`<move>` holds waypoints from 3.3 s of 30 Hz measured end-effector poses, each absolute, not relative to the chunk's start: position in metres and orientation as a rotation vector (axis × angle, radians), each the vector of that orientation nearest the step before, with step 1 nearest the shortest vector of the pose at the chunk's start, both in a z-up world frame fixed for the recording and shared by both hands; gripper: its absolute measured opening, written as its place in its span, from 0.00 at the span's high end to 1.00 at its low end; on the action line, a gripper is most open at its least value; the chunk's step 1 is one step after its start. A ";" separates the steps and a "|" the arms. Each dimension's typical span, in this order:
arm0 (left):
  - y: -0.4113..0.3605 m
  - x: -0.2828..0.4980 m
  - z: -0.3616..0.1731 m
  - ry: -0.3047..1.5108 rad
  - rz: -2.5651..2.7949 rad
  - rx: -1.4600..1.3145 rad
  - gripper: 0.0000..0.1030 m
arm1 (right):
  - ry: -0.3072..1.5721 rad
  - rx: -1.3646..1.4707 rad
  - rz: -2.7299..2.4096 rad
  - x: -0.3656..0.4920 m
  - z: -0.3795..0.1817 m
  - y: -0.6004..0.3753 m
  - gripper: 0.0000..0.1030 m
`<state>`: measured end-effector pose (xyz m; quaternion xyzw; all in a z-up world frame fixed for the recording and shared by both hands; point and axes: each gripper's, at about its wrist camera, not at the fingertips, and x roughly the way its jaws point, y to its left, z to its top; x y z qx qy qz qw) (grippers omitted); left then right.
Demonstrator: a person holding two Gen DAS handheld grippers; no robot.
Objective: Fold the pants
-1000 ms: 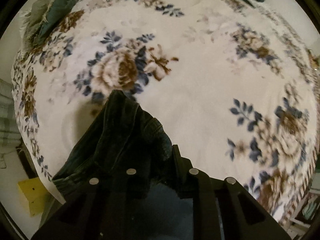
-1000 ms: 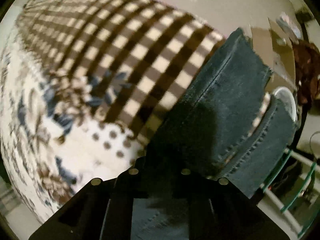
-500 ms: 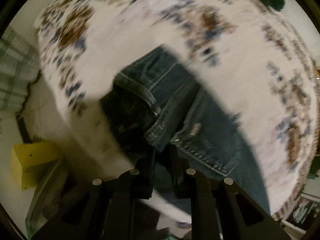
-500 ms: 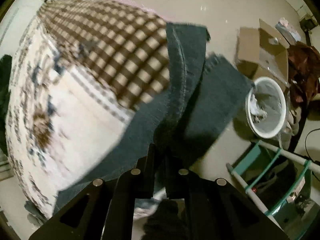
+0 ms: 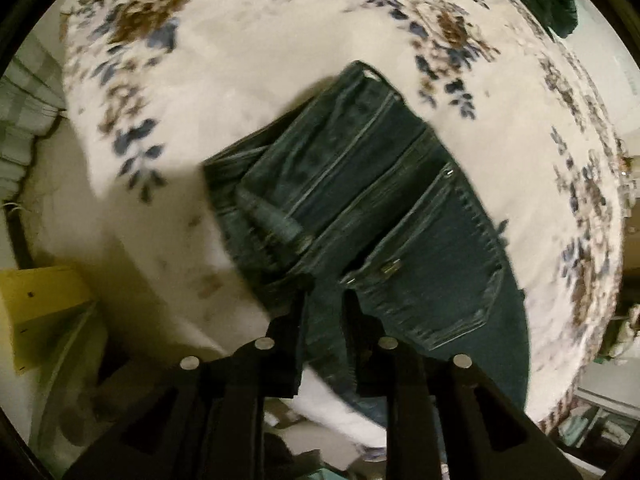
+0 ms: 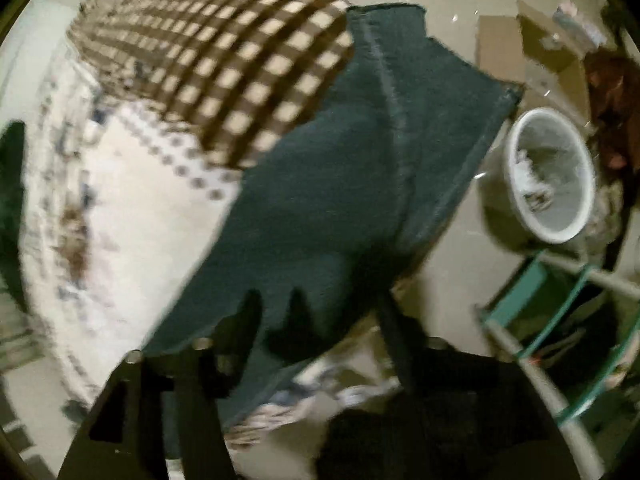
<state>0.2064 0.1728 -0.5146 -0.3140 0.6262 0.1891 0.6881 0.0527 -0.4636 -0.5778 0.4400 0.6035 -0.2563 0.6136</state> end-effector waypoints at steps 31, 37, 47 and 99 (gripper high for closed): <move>0.232 0.199 -0.550 1.345 0.455 -0.816 0.91 | 1.447 1.217 -0.408 0.086 -0.649 -0.184 0.94; 0.257 0.185 -0.525 1.348 0.453 -0.781 0.95 | 1.527 1.142 -0.363 0.060 -0.629 -0.185 0.94; 0.224 0.214 -0.514 1.388 0.410 -0.578 0.90 | 1.717 0.910 -0.174 0.080 -0.622 -0.188 0.51; 0.220 0.212 -0.555 1.489 0.396 -0.480 0.36 | 1.609 0.316 0.439 0.320 -0.605 -0.067 0.93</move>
